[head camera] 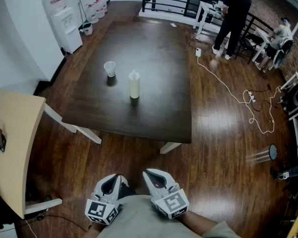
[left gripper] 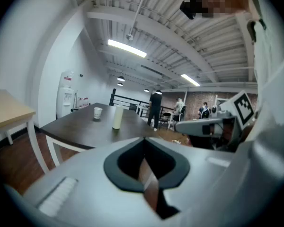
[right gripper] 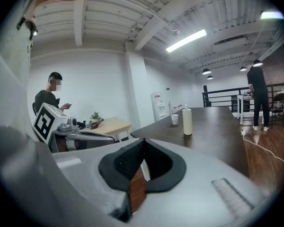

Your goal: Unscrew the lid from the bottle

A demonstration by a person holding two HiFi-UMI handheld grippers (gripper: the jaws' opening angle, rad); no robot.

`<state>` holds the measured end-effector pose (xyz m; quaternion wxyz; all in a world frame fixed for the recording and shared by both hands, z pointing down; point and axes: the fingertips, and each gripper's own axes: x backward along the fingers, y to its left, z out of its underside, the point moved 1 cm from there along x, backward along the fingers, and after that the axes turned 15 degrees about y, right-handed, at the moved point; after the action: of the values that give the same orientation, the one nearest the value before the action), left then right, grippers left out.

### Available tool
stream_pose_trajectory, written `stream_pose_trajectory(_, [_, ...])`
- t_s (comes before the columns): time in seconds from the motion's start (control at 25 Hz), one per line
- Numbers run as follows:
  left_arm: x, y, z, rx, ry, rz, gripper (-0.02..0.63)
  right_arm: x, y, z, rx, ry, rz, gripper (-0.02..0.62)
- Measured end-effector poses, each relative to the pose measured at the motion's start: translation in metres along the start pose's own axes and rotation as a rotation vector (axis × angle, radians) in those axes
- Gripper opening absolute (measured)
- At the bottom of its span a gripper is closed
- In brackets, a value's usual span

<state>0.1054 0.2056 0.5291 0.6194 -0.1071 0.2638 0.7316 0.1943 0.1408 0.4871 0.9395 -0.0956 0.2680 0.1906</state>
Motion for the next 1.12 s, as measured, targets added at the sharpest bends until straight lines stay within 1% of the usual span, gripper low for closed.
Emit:
stream_pose_trajectory(0.12, [0.014,0.037,-0.01,0.003,-0.014,0.002,0.002,-0.022,0.021,-0.017,-0.014,-0.006,0.007,-0.002])
stream_pose_trajectory(0.24, [0.025,0.066,-0.017,-0.017,-0.014,0.011,0.002,-0.042,0.037,-0.038,-0.021,-0.02,0.025,-0.002])
stream_pose_trajectory(0.36, [0.035,0.079,-0.023,-0.035,-0.024,0.032,0.002,-0.052,0.05,-0.053,-0.02,-0.026,0.054,-0.002])
stream_pose_trajectory(0.48, [0.033,0.093,-0.027,-0.041,-0.029,0.054,0.002,-0.062,0.055,-0.064,0.0,-0.033,0.081,-0.002])
stream_pose_trajectory(0.64, [0.028,0.107,-0.021,-0.012,-0.023,0.073,0.002,-0.071,0.049,-0.064,-0.012,-0.016,0.13,-0.002])
stream_pose_trajectory(0.72, [0.026,0.11,-0.021,-0.008,-0.021,0.075,0.002,-0.075,0.046,-0.066,-0.026,-0.014,0.138,-0.002])
stream_pose_trajectory(0.88, [0.018,0.121,-0.013,-0.005,0.005,0.06,0.002,-0.089,0.041,-0.063,-0.032,-0.028,0.142,-0.002])
stream_pose_trajectory(0.96, [0.016,0.129,-0.013,-0.016,0.021,0.04,0.002,-0.098,0.036,-0.065,-0.041,-0.034,0.139,-0.002])
stream_pose_trajectory(1.12, [0.015,0.144,-0.028,-0.022,0.022,-0.017,0.002,-0.113,0.023,-0.078,-0.077,-0.044,0.104,-0.002])
